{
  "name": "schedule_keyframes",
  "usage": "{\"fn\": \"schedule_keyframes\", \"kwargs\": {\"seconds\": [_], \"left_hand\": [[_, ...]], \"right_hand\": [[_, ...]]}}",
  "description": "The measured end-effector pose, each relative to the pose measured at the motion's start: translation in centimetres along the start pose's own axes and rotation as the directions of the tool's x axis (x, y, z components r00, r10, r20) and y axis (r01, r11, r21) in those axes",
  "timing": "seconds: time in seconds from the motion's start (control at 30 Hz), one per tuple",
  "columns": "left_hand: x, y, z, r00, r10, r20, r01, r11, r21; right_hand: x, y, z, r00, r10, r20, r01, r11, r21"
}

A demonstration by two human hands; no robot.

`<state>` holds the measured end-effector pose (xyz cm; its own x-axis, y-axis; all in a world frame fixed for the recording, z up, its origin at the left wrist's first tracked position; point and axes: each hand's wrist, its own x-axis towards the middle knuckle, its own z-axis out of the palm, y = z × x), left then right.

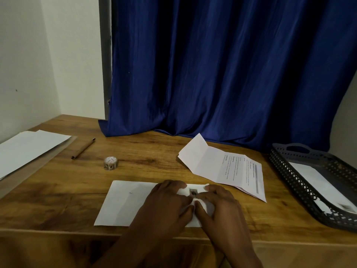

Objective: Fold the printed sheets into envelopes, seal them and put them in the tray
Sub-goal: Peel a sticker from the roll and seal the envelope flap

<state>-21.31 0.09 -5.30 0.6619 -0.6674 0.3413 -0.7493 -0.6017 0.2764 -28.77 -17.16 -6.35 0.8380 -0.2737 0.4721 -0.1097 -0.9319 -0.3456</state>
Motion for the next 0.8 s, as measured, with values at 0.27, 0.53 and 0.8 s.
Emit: {"fn": "schedule_keyframes", "kwargs": {"seconds": [0.27, 0.53, 0.8], "left_hand": [[0.0, 0.0, 0.1, 0.994, -0.073, -0.086, 0.073, 0.997, -0.002], [0.1, -0.1, -0.1, 0.989, -0.131, -0.073, 0.136, 0.989, 0.066], [-0.2, 0.8, -1.1, 0.989, -0.047, -0.142, 0.059, 0.995, 0.081]], "right_hand": [[-0.1, -0.1, -0.3, 1.000, 0.010, -0.018, -0.009, 0.998, 0.062], [0.3, 1.4, -0.5, 0.976, 0.208, -0.059, -0.157, 0.870, 0.468], [4.1, 3.1, -3.0, 0.973, 0.183, 0.138, -0.230, 0.760, 0.609]]}}
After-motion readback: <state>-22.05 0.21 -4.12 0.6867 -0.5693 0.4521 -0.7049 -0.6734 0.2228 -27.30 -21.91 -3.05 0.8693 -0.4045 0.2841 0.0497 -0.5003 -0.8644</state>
